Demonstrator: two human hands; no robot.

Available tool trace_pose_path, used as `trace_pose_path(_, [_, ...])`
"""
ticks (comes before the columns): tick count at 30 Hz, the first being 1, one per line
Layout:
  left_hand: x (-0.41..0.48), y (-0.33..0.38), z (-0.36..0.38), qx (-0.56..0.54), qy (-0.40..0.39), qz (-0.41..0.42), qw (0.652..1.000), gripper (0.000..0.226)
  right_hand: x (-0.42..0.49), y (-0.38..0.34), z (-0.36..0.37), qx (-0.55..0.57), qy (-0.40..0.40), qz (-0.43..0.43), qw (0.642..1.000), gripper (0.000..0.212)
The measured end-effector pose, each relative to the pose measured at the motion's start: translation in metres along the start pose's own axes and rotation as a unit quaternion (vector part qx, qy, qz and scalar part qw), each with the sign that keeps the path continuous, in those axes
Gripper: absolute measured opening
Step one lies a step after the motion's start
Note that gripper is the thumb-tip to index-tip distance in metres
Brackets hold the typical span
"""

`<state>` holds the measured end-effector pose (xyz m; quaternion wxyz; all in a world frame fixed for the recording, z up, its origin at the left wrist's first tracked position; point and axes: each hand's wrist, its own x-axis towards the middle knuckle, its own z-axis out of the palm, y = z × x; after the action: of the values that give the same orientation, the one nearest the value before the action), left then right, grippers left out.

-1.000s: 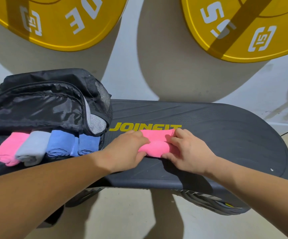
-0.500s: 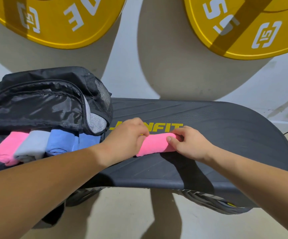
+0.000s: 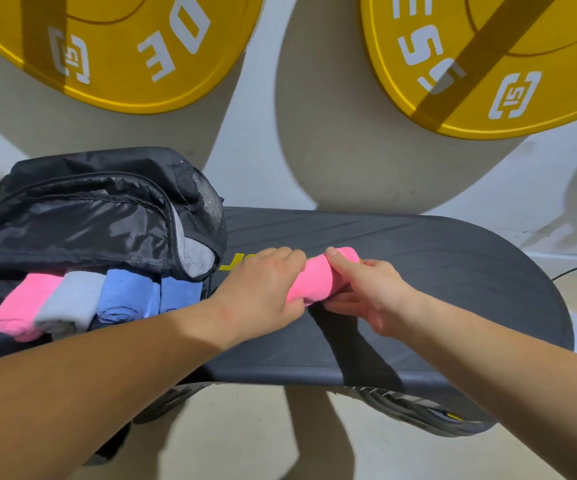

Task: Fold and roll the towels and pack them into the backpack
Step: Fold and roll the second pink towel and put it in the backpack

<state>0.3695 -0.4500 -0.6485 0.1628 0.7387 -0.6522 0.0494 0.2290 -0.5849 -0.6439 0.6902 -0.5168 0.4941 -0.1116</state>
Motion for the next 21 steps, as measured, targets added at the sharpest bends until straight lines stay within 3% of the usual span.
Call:
trace_pose_path(2, [-0.006, 0.0, -0.011, -0.041, 0.002, -0.012, 0.999, 0.033, -0.007, -0.011, 0.009, 0.071, -0.004, -0.023, 0.997, 0.052])
trace_pose_path(4, [-0.009, 0.0, -0.027, -0.148, 0.0, -0.097, 0.984, 0.032, -0.016, -0.025, 0.019, 0.09, -0.025, -0.045, 0.995, 0.061])
trace_pose_path(8, [-0.02, -0.008, -0.071, -0.359, 0.006, -0.232, 0.904, 0.035, -0.044, -0.053, 0.055, 0.047, -0.097, -0.067, 0.992, 0.036])
trace_pose_path(12, [-0.059, -0.024, -0.113, -0.486, -0.009, -0.332, 0.808, 0.026, -0.067, -0.065, 0.106, 0.031, -0.147, -0.066, 0.986, 0.046])
trace_pose_path(15, [-0.091, -0.042, -0.132, -0.5, 0.031, -0.369, 0.783, 0.023, -0.072, -0.065, 0.144, 0.027, -0.145, -0.07, 0.987, 0.067])
trace_pose_path(18, [-0.117, -0.063, -0.144, -0.5, 0.062, -0.402, 0.764, 0.02, -0.076, -0.054, 0.186, -0.005, -0.151, -0.088, 0.985, 0.057])
trace_pose_path(20, [-0.133, -0.083, -0.153, -0.451, 0.107, -0.446, 0.765, 0.017, -0.075, -0.043, 0.212, -0.136, -0.091, -0.175, 0.971, 0.053])
trace_pose_path(21, [-0.142, -0.097, -0.157, -0.418, 0.143, -0.474, 0.761, 0.016, -0.073, -0.038, 0.222, -0.219, -0.06, -0.241, 0.944, 0.051])
